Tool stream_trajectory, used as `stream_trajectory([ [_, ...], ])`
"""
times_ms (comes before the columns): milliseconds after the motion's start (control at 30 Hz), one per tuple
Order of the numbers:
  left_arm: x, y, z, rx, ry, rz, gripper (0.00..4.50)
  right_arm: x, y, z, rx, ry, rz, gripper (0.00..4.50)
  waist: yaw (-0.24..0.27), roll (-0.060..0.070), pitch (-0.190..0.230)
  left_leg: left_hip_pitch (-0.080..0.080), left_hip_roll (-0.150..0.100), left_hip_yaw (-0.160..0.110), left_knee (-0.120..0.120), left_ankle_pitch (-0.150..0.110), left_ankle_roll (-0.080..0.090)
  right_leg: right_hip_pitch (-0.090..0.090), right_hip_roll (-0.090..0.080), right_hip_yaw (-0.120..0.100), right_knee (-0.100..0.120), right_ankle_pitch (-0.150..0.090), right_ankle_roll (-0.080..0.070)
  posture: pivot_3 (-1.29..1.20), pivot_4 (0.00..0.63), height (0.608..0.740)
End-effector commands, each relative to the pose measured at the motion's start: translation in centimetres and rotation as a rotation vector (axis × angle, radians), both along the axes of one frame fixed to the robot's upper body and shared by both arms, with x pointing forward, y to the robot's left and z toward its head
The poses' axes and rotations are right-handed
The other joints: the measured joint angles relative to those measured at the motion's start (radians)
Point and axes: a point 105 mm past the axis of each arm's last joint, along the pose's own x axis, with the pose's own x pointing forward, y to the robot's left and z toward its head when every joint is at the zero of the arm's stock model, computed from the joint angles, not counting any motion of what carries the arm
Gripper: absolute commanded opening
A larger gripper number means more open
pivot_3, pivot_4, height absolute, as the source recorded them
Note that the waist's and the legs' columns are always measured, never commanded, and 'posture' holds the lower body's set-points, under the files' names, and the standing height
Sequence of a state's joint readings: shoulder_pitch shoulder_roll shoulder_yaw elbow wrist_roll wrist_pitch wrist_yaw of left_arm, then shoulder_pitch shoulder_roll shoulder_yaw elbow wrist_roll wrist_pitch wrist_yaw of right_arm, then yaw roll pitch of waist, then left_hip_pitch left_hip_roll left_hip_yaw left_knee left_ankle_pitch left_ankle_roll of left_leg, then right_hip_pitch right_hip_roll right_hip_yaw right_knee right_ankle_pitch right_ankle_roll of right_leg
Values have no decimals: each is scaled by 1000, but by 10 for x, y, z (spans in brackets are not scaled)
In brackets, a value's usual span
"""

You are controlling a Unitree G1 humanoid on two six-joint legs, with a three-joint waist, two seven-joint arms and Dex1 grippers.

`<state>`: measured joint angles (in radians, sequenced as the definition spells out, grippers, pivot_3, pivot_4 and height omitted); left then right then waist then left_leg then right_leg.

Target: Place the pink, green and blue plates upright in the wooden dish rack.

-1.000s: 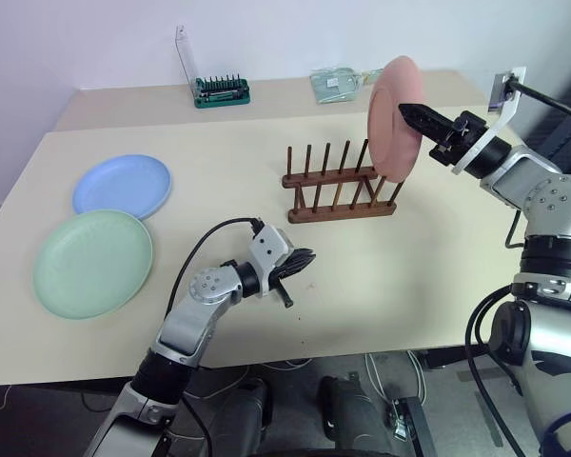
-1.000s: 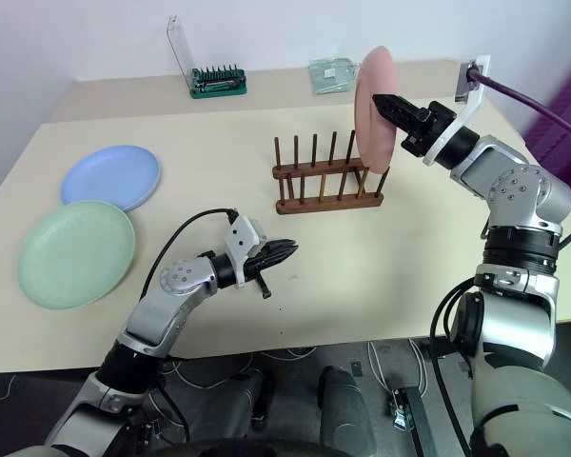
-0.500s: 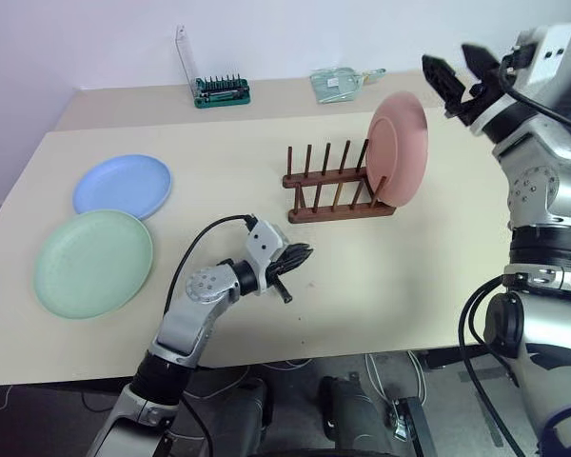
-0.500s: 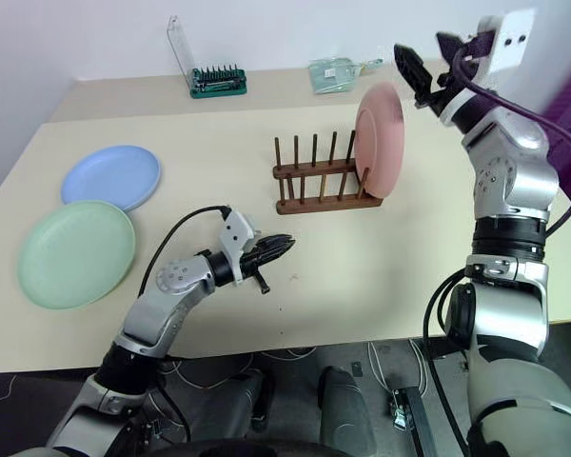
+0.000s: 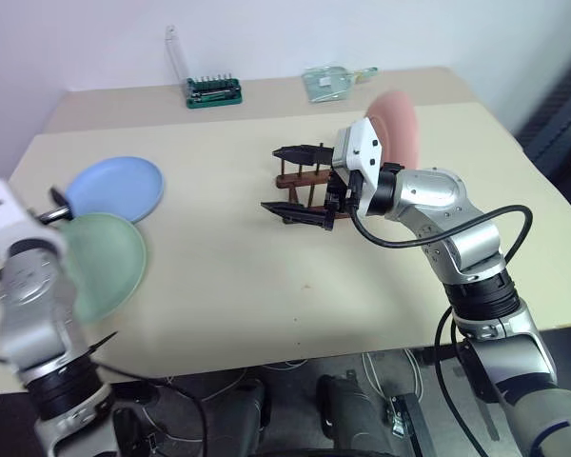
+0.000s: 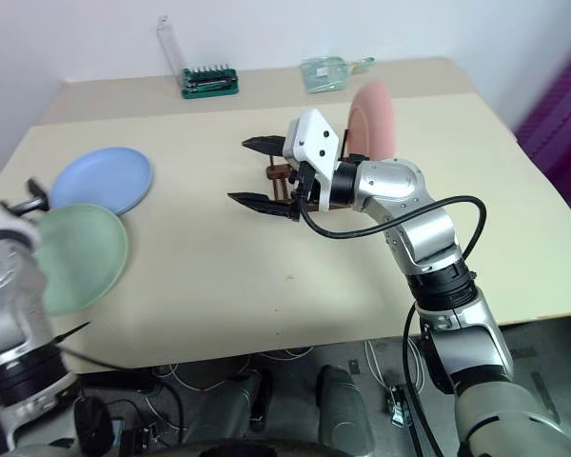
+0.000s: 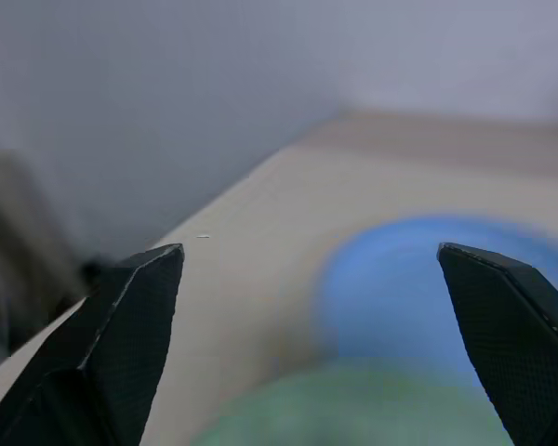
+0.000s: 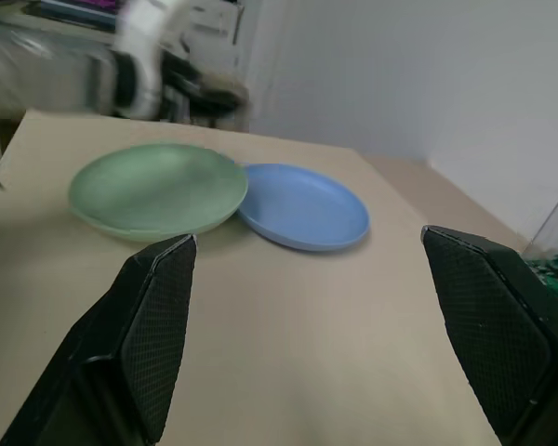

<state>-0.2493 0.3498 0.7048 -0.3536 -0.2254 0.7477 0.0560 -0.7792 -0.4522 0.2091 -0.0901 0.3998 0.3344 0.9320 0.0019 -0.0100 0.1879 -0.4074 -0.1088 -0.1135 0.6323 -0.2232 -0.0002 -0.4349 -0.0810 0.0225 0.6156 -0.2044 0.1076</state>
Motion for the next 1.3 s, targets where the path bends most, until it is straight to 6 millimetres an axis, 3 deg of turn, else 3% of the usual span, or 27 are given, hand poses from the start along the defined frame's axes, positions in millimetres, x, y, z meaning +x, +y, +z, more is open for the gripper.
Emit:
stream_trajectory([
  [33, -19, -5, -6, -147, -12, -100, 4487, -4, 6, -2, -23, -33, 40, 3963, 12, -2, -1, 0, 0, 0, 1, 0, 0, 1, 0, 0, -1, 0, 0, 0, 150, 740],
  [133, -52, -7, -45, -347, 42, -121, 4487, -2, 8, -12, -55, -25, 53, 3963, 3, -3, -1, 2, 0, 0, 1, -1, -2, 4, 0, -1, -3, 0, 0, 0, 150, 740],
  [333, -68, -6, -88, -506, 151, -33, 4487, -1, 8, -17, -58, -13, 51, 3963, 7, -3, -1, 3, 3, -2, -2, 0, -5, 3, 2, -2, -1, 1, -3, 0, 150, 740],
  [433, -64, -7, -93, -540, 146, -26, 3664, -1, 6, -20, -70, -14, 34, 3963, 8, -4, -2, 4, 2, -2, -1, 0, -5, 4, 2, -2, -1, 1, -3, 0, 150, 740],
  [667, -49, -14, -86, -540, 115, -75, 16, -4, 2, -23, -65, -15, 13, 3963, 10, -4, -2, 4, 2, -2, -1, 0, -6, 4, 1, -2, -1, 1, -3, 0, 150, 740],
  [700, -48, -15, -85, -540, 112, -79, 16, -4, 2, -23, -65, -16, 12, 3963, 10, -4, -2, 4, 2, -1, -1, -1, -6, 4, 1, -2, -1, 1, -3, 0, 150, 740],
  [767, -35, -27, -58, -468, 4, -180, 16, -3, 0, -23, -77, -25, 5, 3963, 8, -4, -2, 4, 2, -1, -1, -1, -6, 4, 1, -2, -1, 1, -2, 0, 150, 740],
  [833, -20, -54, -11, -351, -169, -355, 16, -3, -1, -24, -107, -63, 2, 3963, 10, -4, -1, 4, 2, -1, -1, 0, -6, 4, 2, -2, -2, 1, -3, 0, 150, 740],
  [900, -11, -77, 20, -282, -266, -468, 16, -4, -1, -25, -135, -85, 15, 3963, 13, -5, -1, 3, 2, -1, -1, 0, -6, 4, 1, -2, -2, 1, -3, 0, 150, 740],
  [967, 2, -100, 43, -211, -296, -546, 0, -5, 2, -27, -178, -133, 30, 4488, 12, -6, -1, 3, 2, -1, 0, 0, -6, 4, 1, -2, -2, 1, -3, 0, 150, 740],
  [1067, 19, -127, 61, -142, -301, -622, 0, -3, 8, -27, -207, -215, 21, 4488, 6, -5, -1, 3, 2, 0, -1, 0, -6, 4, 1, -2, -2, 1, -2, 0, 150, 740],
  [1167, 38, -156, 72, -66, -267, -691, 0, 12, 16, -24, -252, -421, -85, 4488, -7, -5, -1, 5, 2, 1, -3, 1, -4, 4, 2, 0, -2, 1, -2, 0, 150, 740],
  [1300, 50, -179, 81, -65, -258, -743, 0, 27, 20, -18, -299, -624, -161, 4488, -14, -5, -1, 4, 2, 1, -4, 3, -8, 2, 2, 0, -1, 1, -2, 0, 150, 740],
])
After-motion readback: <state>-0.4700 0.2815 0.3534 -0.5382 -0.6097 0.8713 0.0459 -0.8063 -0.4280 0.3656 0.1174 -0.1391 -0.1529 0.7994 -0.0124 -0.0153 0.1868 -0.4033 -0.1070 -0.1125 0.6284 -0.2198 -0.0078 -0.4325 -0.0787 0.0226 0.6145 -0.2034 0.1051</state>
